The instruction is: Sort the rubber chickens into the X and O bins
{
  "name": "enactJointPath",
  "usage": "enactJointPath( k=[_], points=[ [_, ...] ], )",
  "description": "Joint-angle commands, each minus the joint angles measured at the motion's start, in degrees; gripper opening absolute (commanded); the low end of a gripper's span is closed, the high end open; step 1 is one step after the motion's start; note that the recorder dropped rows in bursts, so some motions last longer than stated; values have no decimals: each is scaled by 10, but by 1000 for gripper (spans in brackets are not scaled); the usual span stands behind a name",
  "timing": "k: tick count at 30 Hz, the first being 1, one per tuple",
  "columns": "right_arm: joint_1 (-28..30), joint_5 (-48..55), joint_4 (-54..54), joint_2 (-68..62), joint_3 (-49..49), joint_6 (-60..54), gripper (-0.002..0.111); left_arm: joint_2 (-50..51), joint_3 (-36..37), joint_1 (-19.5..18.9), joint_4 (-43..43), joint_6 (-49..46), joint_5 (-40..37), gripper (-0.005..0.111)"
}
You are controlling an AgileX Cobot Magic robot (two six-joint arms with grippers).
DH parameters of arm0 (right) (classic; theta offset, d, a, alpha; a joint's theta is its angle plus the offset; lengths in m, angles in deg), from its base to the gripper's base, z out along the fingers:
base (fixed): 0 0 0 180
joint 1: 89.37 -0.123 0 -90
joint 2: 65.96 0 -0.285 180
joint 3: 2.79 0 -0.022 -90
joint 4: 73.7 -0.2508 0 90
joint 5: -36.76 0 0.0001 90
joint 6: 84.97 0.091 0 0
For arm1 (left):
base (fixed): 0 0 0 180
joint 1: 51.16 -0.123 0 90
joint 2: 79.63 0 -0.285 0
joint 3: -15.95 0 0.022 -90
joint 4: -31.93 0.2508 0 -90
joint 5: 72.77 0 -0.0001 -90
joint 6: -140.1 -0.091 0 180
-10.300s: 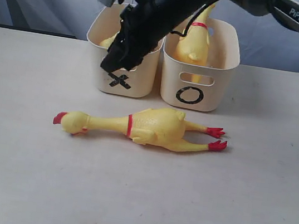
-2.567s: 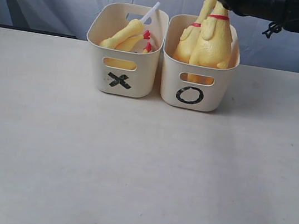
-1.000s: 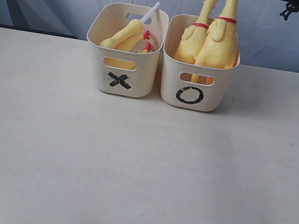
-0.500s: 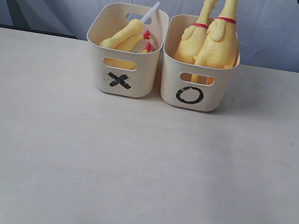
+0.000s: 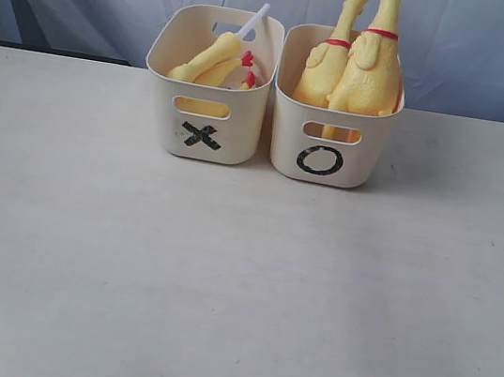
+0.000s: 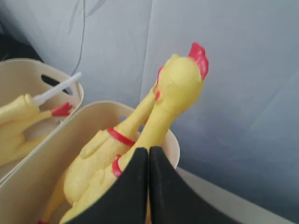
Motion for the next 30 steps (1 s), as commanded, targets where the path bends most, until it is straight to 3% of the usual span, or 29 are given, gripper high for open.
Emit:
enactJointPath(
  k=[1,9,30],
  points=[
    [3,53,52,20,3,46,-1,-3,1,-1,-6,4,2,0],
    [3,22,51,92,119,58,-1,-3,1,-1,-6,4,2,0],
    [3,-278,-39,438,613,58,-1,-3,1,-1,18,4,7,0]
  ],
)
